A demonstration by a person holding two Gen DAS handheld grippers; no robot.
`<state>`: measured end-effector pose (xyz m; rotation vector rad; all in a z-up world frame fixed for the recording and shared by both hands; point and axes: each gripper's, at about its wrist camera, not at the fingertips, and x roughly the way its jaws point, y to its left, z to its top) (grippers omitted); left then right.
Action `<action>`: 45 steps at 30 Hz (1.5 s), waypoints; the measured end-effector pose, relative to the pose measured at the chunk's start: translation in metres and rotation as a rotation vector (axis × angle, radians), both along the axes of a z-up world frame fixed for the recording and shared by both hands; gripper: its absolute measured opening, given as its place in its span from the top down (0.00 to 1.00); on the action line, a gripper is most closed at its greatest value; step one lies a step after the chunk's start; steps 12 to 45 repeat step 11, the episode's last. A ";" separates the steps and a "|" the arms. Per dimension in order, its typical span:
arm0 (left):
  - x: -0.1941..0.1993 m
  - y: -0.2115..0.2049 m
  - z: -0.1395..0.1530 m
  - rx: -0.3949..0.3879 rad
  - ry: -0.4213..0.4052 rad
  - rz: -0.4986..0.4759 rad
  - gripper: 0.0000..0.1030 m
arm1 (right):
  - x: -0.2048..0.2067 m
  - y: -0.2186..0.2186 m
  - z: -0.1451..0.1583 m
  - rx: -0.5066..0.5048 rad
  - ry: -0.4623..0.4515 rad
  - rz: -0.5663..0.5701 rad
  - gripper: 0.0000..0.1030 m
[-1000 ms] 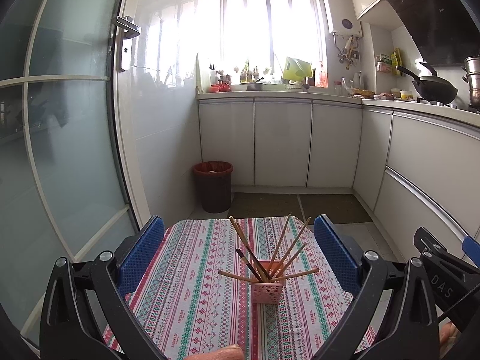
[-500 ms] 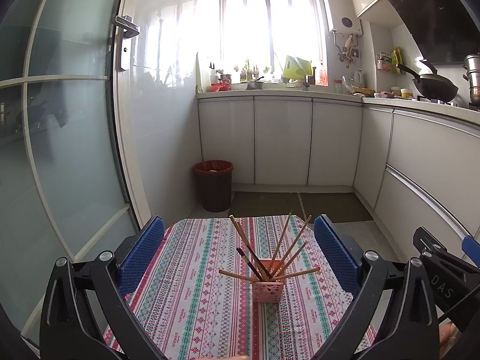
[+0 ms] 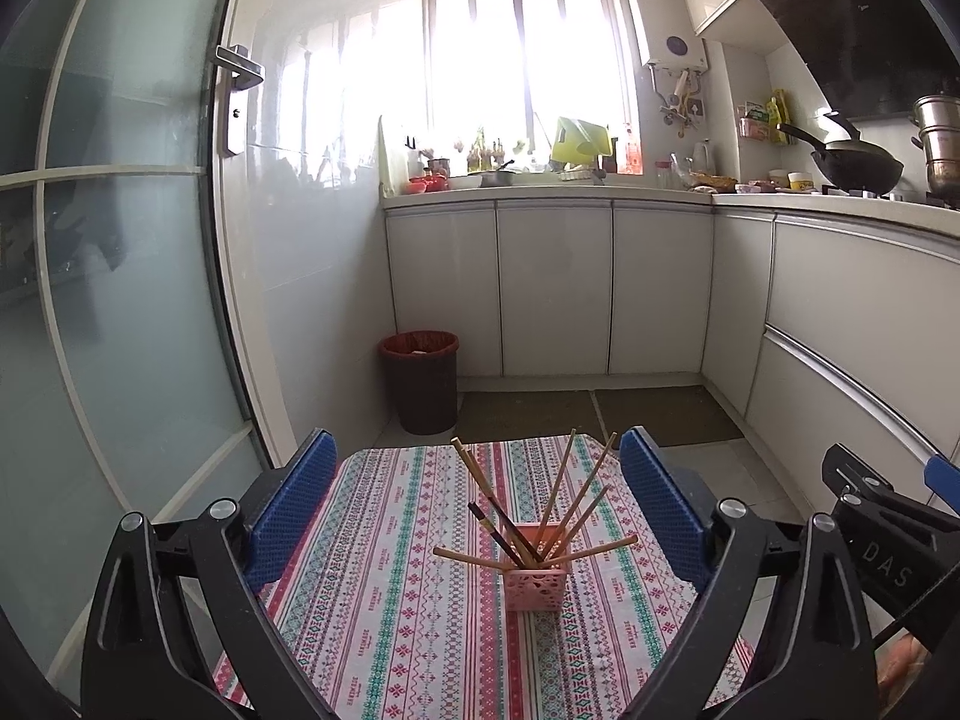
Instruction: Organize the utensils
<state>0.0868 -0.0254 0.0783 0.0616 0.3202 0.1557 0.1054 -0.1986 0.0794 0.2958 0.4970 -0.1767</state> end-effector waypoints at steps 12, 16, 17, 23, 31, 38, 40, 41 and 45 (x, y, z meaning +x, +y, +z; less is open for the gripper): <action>0.000 0.003 0.005 -0.011 0.006 0.029 0.07 | -0.001 0.000 -0.001 0.005 -0.006 0.002 0.06; 0.000 0.003 0.005 -0.011 0.006 0.029 0.07 | -0.001 0.000 -0.001 0.005 -0.006 0.002 0.06; 0.000 0.003 0.005 -0.011 0.006 0.029 0.07 | -0.001 0.000 -0.001 0.005 -0.006 0.002 0.06; 0.000 0.003 0.005 -0.011 0.006 0.029 0.07 | -0.001 0.000 -0.001 0.005 -0.006 0.002 0.06; 0.000 0.003 0.005 -0.011 0.006 0.029 0.07 | -0.001 0.000 -0.001 0.005 -0.006 0.002 0.06; 0.000 0.003 0.005 -0.011 0.006 0.029 0.07 | -0.001 0.000 -0.001 0.005 -0.006 0.002 0.06; 0.000 0.003 0.005 -0.011 0.006 0.029 0.07 | -0.001 0.000 -0.001 0.005 -0.006 0.002 0.06; 0.000 0.003 0.005 -0.011 0.006 0.029 0.07 | -0.001 0.000 -0.001 0.005 -0.006 0.002 0.06; 0.000 0.003 0.005 -0.011 0.006 0.029 0.07 | -0.001 0.000 -0.001 0.005 -0.006 0.002 0.06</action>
